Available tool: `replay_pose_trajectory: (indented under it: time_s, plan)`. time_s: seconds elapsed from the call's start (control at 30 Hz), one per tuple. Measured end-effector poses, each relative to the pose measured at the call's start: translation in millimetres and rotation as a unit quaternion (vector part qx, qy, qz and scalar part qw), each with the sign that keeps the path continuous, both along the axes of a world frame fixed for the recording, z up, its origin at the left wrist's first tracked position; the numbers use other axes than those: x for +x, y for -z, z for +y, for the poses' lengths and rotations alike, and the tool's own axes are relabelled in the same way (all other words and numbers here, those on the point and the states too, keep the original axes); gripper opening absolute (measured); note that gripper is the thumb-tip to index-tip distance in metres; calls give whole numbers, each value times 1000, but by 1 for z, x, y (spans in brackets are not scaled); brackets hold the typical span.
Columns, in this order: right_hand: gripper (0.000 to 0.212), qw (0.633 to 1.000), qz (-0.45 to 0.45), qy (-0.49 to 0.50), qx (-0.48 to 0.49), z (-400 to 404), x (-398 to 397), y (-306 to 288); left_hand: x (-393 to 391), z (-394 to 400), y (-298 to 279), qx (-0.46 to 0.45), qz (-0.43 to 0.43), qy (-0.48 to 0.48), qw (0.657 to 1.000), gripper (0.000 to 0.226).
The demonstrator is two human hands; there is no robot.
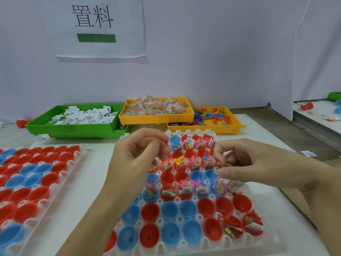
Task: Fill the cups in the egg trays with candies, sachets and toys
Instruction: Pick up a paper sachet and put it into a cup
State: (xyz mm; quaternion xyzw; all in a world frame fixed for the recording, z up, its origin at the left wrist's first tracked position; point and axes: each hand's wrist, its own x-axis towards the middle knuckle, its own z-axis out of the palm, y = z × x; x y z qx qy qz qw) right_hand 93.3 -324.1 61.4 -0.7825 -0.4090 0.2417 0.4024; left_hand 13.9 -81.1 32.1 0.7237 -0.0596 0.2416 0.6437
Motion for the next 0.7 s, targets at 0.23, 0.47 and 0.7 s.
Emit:
replay_pose_trajectory:
  time_s: [0.23, 0.47, 0.7]
  plan:
    - [21, 999, 3, 34, 32, -1, 1, -2, 0, 0, 1, 20, -13, 6, 1000, 30]
    - [19, 994, -41, 89, 49, -1, 6, 2, 1, -1, 2, 23, -16, 9, 1000, 32]
    - [16, 970, -141, 183, -73, -5, 17, 13, 0, -1, 2, 20, -18, 8, 1000, 27]
